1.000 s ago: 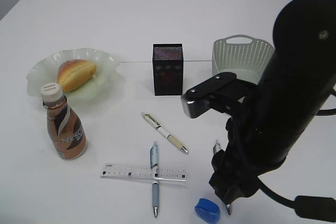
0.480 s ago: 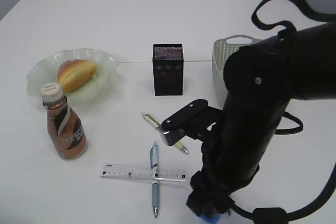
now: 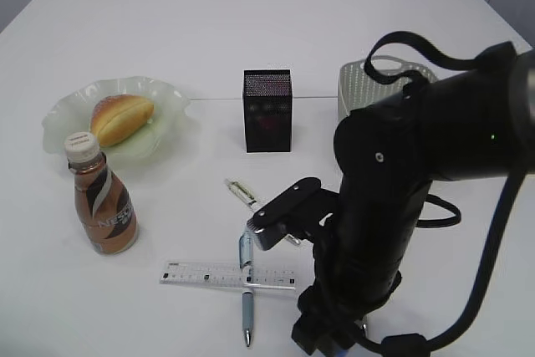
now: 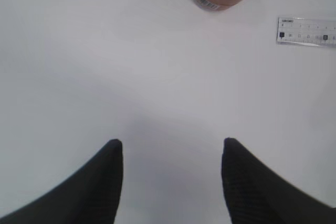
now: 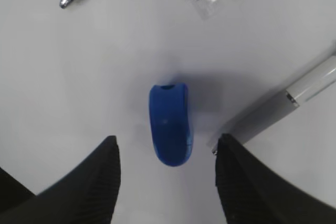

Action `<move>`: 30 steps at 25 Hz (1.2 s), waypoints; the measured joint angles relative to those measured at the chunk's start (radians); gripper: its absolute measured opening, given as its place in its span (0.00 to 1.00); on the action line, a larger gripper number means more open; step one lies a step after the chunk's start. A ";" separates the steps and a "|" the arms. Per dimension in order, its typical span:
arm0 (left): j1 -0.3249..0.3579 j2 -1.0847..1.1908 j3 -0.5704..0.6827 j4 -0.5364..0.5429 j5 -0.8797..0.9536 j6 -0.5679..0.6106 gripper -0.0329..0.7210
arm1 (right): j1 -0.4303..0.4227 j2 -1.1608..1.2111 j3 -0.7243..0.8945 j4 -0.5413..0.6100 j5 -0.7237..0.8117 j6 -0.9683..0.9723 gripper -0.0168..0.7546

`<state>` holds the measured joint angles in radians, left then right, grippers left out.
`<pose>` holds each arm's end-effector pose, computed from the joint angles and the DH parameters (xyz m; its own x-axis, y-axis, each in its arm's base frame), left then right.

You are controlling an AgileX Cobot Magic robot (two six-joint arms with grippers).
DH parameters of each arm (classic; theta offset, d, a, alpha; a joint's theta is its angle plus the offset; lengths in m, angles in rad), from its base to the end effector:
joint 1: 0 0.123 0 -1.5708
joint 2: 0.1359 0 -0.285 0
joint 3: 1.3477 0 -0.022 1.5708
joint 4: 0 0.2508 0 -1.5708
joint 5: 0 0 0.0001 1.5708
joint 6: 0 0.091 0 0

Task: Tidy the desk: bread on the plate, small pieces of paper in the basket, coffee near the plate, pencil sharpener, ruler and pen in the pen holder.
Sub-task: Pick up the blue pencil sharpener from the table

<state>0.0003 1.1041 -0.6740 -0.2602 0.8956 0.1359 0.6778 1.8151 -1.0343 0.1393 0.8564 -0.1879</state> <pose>0.1814 -0.0182 0.2451 -0.9413 -0.0287 -0.3364 0.0411 0.9792 -0.1986 0.2393 0.2049 0.1538 -0.7149 -0.6983 -0.0356 -0.6977 0.7091 0.1019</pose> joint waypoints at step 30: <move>0.000 0.000 0.000 -0.004 -0.002 0.000 0.62 | 0.000 0.108 -0.012 0.000 -0.058 -0.002 0.42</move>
<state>0.0003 1.1041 -0.6740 -0.2638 0.8939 0.1359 0.6778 1.9227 -1.0463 0.1393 0.7980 -0.1897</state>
